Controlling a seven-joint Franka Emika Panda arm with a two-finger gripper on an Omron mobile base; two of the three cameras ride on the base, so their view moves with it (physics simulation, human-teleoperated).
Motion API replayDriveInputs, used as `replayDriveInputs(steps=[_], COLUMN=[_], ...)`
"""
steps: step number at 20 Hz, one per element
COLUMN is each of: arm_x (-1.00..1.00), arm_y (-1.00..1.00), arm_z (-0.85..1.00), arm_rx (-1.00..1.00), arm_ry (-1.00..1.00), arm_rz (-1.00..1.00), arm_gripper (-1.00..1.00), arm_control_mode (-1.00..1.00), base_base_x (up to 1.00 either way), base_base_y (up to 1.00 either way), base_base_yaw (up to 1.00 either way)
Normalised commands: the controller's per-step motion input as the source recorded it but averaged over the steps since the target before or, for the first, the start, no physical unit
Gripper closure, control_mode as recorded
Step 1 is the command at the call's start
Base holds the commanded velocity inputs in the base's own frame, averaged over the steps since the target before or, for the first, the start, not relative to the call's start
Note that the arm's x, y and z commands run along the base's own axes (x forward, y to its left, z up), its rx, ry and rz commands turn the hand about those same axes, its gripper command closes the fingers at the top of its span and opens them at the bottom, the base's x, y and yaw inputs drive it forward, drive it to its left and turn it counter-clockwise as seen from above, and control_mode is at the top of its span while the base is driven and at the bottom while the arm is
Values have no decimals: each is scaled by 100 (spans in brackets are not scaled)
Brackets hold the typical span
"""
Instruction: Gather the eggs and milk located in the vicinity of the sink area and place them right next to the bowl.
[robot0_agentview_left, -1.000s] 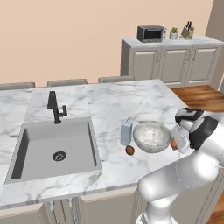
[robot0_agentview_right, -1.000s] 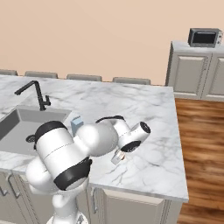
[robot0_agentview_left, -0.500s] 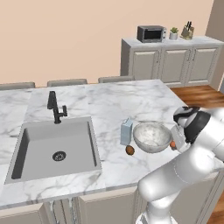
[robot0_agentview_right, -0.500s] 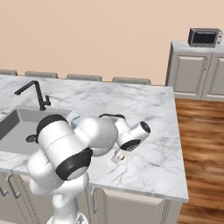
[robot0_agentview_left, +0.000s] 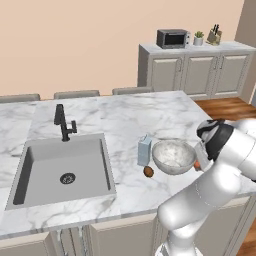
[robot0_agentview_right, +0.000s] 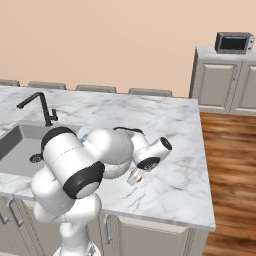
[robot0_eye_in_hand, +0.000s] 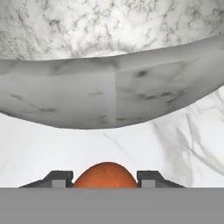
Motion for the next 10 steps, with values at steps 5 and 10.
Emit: replayDriveInputs(steps=[5,10], arm_x=[0,0], arm_y=[17,7], arm_z=[-1,-3], arm_rx=[0,0], arm_ry=[1,2], arm_rz=[0,0], arm_gripper=[100,100], arm_control_mode=[-100,-100], base_base_x=[0,0], base_base_y=[0,0], base_base_yaw=[0,0])
